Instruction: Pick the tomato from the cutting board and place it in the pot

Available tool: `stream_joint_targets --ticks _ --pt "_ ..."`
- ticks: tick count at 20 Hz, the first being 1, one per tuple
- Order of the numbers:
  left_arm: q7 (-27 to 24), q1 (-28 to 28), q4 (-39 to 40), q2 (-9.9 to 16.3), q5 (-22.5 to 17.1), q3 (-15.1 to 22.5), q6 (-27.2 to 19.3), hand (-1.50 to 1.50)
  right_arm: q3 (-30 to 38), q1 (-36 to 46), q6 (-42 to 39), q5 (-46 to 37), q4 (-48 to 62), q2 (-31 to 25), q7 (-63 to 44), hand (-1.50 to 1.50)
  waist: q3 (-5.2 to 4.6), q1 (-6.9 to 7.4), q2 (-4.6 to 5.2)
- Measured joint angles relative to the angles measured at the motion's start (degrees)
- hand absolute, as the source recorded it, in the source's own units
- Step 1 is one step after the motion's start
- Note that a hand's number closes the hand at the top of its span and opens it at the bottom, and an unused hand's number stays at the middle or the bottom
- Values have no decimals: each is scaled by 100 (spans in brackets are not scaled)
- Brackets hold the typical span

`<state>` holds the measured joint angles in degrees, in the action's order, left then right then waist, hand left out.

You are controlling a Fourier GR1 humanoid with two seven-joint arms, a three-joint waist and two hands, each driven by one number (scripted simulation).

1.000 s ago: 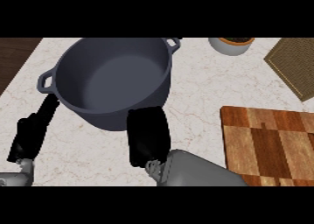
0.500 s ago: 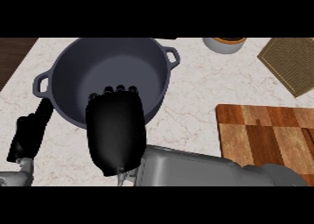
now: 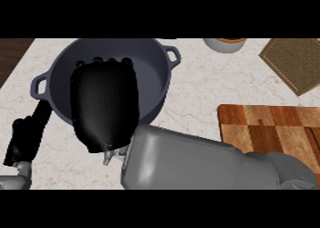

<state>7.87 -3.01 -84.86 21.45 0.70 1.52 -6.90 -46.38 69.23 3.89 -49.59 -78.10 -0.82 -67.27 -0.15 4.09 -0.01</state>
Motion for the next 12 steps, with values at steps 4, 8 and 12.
stream_joint_targets --ticks 4,8,12 --pt "-83 44 17 -3 25 -33 1 0 272 235 342 66 527 15 183 150 1 -44 24" --pt "11 89 -109 -37 48 -53 -44 0 539 517 639 250 1183 30 423 150 4 -87 31" --pt "-3 124 -170 69 -51 -189 95 0 738 568 1134 407 2042 46 874 150 4 -94 52"
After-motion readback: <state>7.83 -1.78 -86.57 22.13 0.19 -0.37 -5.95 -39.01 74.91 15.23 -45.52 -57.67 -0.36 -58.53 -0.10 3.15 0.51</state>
